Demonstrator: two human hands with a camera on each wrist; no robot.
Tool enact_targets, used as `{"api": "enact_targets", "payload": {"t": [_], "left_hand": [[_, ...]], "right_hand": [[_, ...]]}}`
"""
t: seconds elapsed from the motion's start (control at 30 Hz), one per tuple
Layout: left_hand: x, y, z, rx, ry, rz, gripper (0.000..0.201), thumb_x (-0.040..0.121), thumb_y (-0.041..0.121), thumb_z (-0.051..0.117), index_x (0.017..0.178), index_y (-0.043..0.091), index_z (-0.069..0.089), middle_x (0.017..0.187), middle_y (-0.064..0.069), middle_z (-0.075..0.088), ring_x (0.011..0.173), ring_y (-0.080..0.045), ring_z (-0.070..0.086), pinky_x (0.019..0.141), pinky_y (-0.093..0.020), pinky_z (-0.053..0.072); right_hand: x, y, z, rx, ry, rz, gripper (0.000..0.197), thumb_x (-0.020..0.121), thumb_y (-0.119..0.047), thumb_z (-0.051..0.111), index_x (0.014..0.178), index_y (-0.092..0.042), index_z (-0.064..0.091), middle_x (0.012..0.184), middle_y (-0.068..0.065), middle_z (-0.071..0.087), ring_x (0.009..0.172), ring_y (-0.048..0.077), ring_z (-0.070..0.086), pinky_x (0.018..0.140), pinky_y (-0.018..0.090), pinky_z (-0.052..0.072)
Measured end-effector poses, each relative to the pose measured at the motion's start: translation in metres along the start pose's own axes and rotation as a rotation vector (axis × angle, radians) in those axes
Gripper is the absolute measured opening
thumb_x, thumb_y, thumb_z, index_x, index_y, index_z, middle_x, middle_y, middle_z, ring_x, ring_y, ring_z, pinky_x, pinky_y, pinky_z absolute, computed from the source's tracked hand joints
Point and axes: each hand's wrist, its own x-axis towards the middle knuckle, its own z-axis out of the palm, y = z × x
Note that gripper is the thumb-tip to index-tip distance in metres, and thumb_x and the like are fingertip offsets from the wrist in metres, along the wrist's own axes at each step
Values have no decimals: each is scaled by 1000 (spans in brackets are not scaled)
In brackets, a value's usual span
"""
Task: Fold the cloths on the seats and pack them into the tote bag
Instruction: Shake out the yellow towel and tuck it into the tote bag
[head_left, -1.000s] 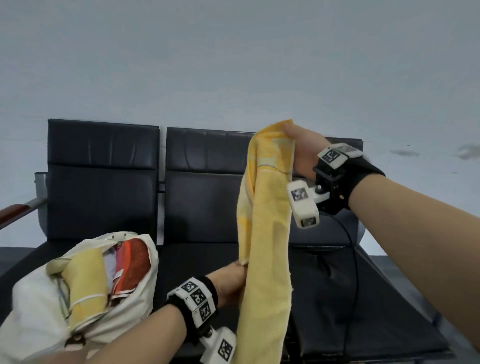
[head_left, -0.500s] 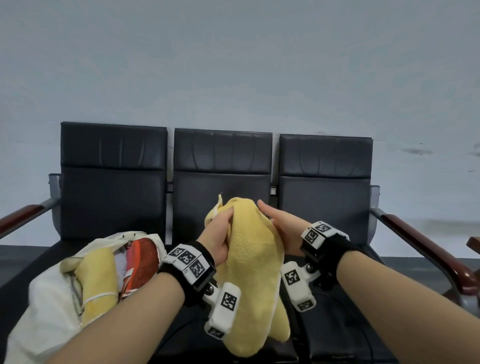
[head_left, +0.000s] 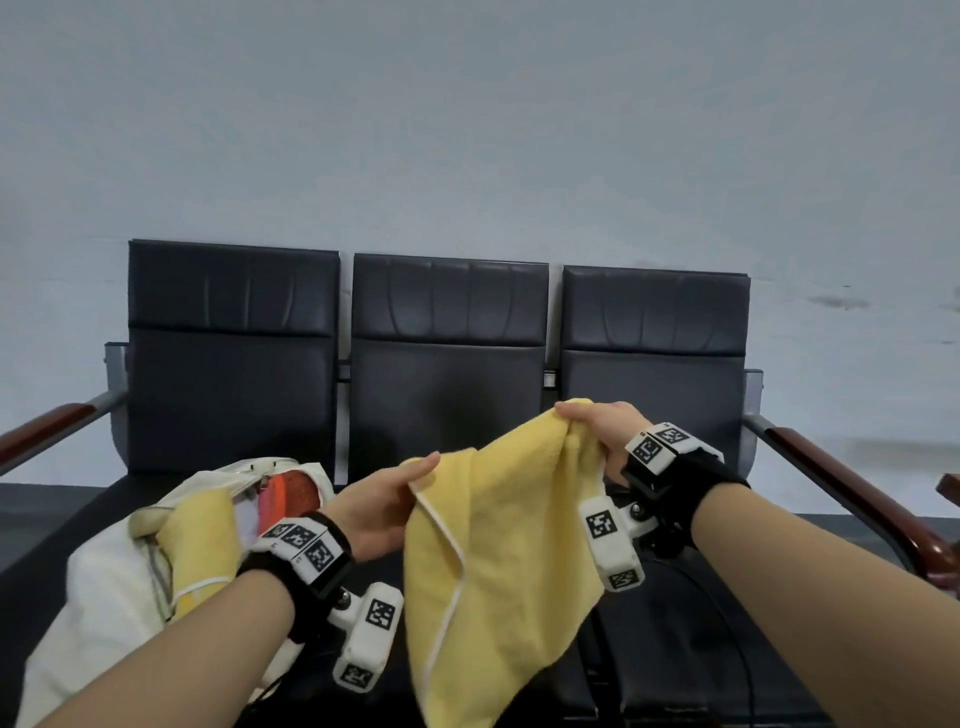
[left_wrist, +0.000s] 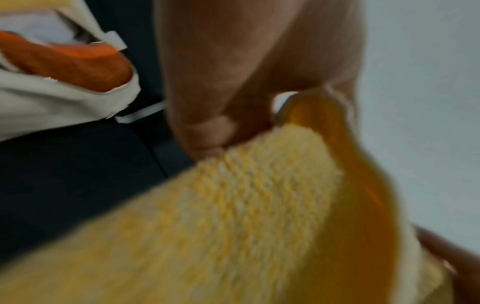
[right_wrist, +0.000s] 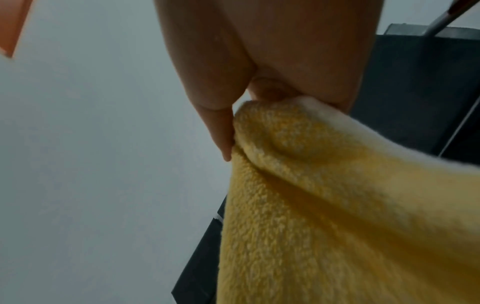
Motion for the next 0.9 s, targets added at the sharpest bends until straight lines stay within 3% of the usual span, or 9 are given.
{"api": "enact_targets", "payload": {"t": [0.07,0.1,0.2,0.3,0.4,0.53,0.63,0.73,0.9], "left_hand": [[-5,-6,2,-58,-44,90,20,97,21,55,103,14,73,80,-6,74,82,-21,73,82,-39,56],[-6,-10,4,-62,-62,127,21,93,17,63,113,13,66,87,-9,75,89,-24,73,87,-43,55],[6,-22,7,66,10,146,65,73,17,87,130,11,58,119,-16,70,110,-34,67,97,-55,51],[16,-28,11,171,229,175,40,81,19,82,117,10,67,106,-12,75,97,-31,72,84,-45,58],[22,-31,5,367,416,287,18,92,31,69,106,20,68,99,-2,73,92,-18,68,80,-34,55],[23,-27,-16,675,518,313,37,95,49,58,92,14,70,91,-9,72,89,-26,68,88,-47,55],[19,-21,-33,600,642,307,53,98,53,50,87,4,67,87,-15,70,89,-34,66,87,-47,55],[19,-14,-51,453,756,233,60,99,57,43,98,0,64,94,-17,69,90,-35,66,89,-47,55],[18,-15,-64,104,712,7,69,89,69,51,112,5,63,102,-16,70,95,-36,66,91,-50,55]], "right_hand": [[-13,-6,-1,71,-4,26,74,55,-33,89,116,-1,63,103,20,72,92,36,71,87,54,55],[-15,-7,-1,90,-5,39,71,58,-29,86,118,-1,61,104,21,71,93,36,70,88,53,54],[-18,-13,1,100,-35,32,64,64,-20,81,119,1,58,108,23,68,96,39,69,91,54,52],[-13,-15,5,51,-18,-14,60,61,-20,84,115,-2,64,109,22,69,96,39,68,89,54,54],[-3,-13,5,-74,-8,-65,65,40,-36,84,100,-12,74,104,16,72,93,36,70,85,51,57],[-24,-18,3,-251,59,-147,29,79,-30,74,101,-11,73,92,9,70,82,25,67,75,39,58],[-21,-13,-2,-425,145,-215,40,90,-32,62,111,1,68,94,15,68,87,28,65,81,38,55],[-17,-4,-8,-468,176,-159,53,92,-43,59,126,-3,59,105,8,63,94,24,61,78,31,44],[-11,7,-11,-392,187,-20,70,87,-55,61,136,-5,50,117,9,58,106,28,56,89,39,46]]}}
